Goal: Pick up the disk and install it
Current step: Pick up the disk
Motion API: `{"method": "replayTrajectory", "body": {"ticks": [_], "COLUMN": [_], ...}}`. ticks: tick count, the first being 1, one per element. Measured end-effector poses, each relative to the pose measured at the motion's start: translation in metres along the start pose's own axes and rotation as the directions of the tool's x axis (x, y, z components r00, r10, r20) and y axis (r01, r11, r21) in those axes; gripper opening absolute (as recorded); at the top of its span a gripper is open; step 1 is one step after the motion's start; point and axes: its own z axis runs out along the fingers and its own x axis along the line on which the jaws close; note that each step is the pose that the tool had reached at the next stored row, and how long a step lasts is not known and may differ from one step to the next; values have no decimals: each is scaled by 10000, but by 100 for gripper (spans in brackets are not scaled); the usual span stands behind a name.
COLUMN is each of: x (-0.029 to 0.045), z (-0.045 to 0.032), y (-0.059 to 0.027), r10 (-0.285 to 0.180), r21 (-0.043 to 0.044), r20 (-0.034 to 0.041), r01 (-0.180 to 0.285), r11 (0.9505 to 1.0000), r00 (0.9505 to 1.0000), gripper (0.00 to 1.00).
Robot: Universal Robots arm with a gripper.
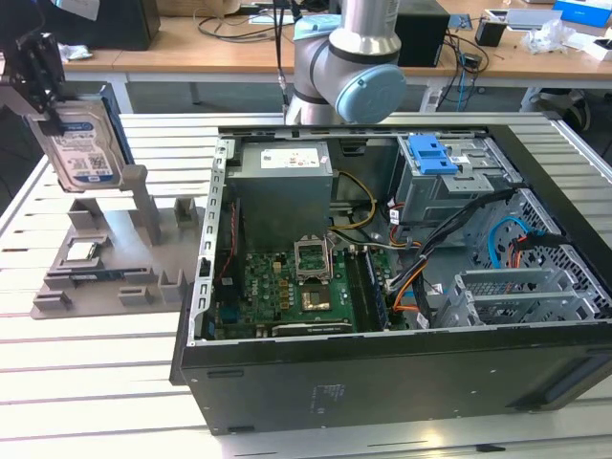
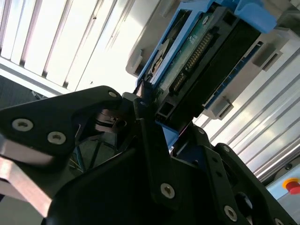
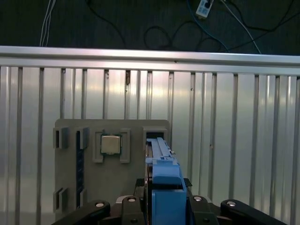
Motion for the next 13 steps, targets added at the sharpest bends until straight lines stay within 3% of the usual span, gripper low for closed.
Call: {"method": "replayTrajectory", "body": {"ticks": [13], "x": [1], "z": [-222], "y": [1], "r10": [0], "r21": [0], "r20": [0], "r01": [0], "r11": [10000], "r00": [10000], "gripper": [37]}}
